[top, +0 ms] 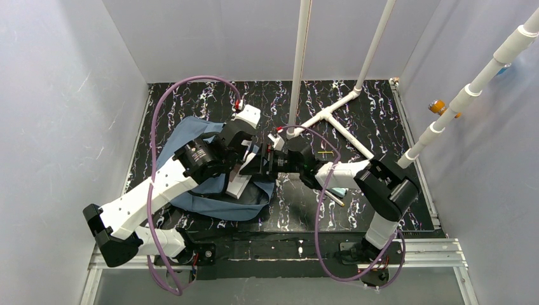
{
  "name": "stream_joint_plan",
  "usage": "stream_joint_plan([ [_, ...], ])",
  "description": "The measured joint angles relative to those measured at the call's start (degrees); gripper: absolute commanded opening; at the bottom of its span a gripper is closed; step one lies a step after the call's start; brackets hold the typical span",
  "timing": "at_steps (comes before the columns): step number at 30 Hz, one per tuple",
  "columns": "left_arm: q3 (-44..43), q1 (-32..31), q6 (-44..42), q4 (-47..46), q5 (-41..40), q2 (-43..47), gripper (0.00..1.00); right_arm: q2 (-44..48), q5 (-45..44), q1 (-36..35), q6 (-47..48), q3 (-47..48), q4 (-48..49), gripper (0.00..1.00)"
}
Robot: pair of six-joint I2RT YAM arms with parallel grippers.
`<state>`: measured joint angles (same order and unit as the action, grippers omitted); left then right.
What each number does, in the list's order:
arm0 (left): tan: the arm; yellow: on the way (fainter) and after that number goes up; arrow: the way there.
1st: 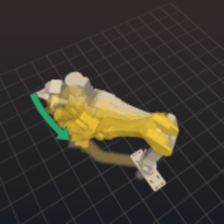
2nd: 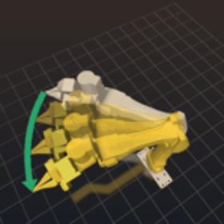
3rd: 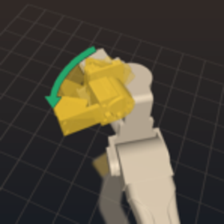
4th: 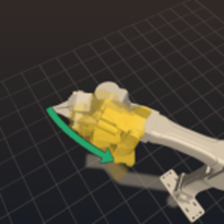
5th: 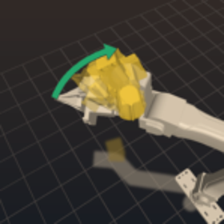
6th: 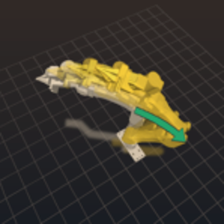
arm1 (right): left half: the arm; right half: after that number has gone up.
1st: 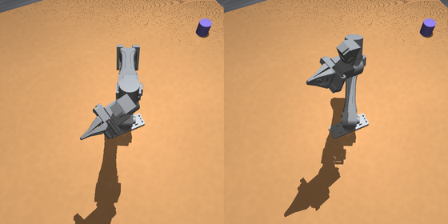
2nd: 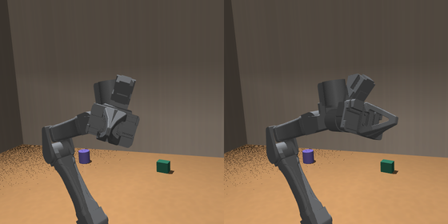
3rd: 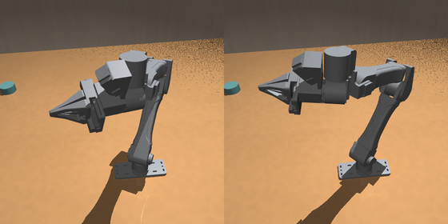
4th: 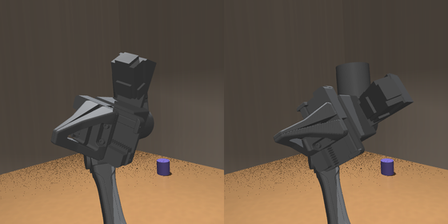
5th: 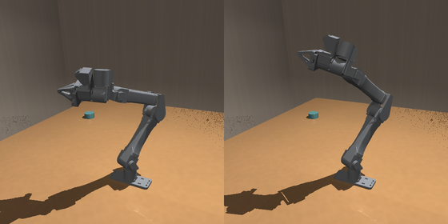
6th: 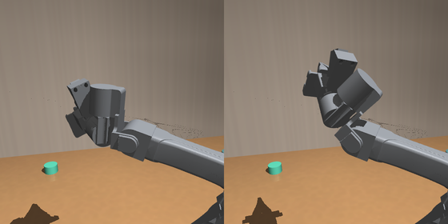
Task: Pack the student bag
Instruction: Place the book in the student bag.
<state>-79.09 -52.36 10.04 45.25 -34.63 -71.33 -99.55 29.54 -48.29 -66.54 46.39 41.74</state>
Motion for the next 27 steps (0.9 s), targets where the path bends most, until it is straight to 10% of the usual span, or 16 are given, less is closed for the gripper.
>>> stream_joint_plan([
  [8, 0.0, 0.0, -0.2, -0.2, 0.3, 0.0, 0.0, -4.8, 2.8, 0.8, 0.2, 2.7, 3.7, 0.59],
  [27, 0.9, 0.0, 0.8, -0.3, 1.1, 1.4, 0.0, -15.0, 0.7, -3.1, -4.1, 11.2, 14.8, 0.7],
])
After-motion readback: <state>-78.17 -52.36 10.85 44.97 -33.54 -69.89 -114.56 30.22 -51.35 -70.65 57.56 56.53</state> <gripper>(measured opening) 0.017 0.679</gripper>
